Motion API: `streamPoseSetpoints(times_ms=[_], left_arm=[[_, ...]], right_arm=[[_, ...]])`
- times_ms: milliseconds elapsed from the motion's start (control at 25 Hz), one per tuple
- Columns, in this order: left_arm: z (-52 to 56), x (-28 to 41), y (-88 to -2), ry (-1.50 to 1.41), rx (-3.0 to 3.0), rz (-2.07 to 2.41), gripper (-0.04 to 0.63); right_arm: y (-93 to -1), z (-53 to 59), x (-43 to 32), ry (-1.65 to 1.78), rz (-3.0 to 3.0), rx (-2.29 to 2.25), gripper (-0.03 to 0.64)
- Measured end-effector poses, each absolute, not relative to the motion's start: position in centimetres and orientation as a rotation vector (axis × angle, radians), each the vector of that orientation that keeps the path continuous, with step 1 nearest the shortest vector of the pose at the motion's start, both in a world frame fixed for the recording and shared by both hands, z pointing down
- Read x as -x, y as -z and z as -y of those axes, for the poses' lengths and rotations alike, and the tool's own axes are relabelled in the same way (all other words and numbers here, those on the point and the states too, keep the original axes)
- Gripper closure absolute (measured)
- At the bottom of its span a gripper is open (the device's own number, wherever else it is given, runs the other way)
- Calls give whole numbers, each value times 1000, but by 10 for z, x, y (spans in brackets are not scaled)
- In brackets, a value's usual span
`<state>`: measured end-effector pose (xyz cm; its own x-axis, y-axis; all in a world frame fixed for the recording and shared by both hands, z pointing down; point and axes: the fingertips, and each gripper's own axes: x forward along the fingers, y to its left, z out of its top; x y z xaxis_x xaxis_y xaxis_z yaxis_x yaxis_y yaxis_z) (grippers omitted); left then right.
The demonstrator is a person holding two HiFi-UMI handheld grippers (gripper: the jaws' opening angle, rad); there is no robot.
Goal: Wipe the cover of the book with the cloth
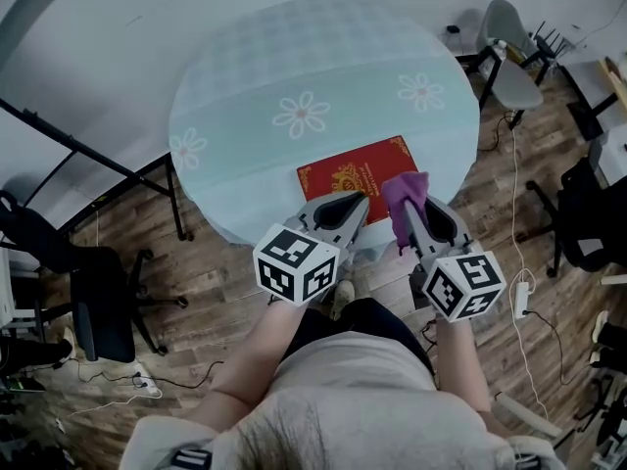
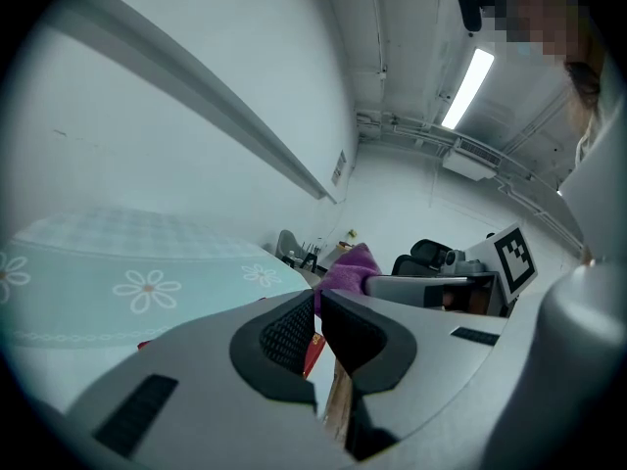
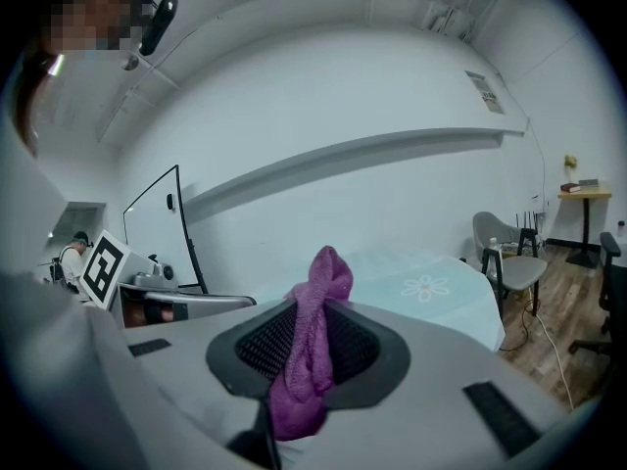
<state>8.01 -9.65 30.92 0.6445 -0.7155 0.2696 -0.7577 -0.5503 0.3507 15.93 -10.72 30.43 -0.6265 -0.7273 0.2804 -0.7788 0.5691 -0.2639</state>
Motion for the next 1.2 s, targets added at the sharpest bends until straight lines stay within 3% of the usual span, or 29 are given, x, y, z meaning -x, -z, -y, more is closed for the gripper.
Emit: streamPoseSetpoints(times_ms=[1200], left_arm=[[139,-77,-322,-165,-2415,1099,563]], right_arm=[[-326,148,-156,-638,2594,-1327,525]])
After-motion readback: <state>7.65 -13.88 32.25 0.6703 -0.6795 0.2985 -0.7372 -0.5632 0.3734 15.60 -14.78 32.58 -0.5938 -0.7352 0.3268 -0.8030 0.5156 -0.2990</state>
